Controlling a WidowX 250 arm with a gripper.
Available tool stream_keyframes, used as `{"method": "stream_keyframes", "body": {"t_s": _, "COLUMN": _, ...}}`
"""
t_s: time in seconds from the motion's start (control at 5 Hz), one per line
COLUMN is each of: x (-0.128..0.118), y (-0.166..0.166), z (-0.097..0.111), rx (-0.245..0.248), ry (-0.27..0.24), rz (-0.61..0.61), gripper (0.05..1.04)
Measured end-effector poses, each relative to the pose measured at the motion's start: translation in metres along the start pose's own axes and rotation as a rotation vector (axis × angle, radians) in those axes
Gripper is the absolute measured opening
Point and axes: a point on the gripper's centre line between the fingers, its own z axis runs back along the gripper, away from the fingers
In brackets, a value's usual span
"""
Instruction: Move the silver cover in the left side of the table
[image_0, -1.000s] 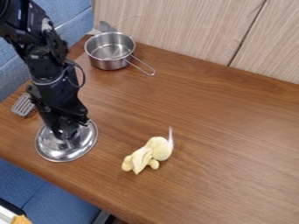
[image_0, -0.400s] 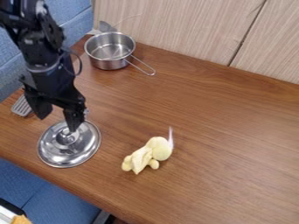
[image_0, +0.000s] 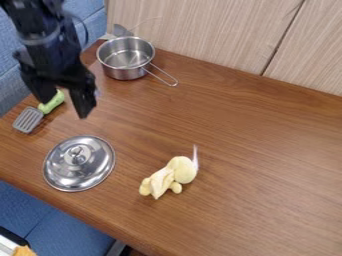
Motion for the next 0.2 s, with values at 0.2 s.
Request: {"method": "stream_keyframes", "body": {"t_s": 0.2, "x": 0.0004, "y": 0.0002, "z": 0.001, "rx": 0.001, "ry": -0.003, "rz": 0.0, "gripper": 0.999}}
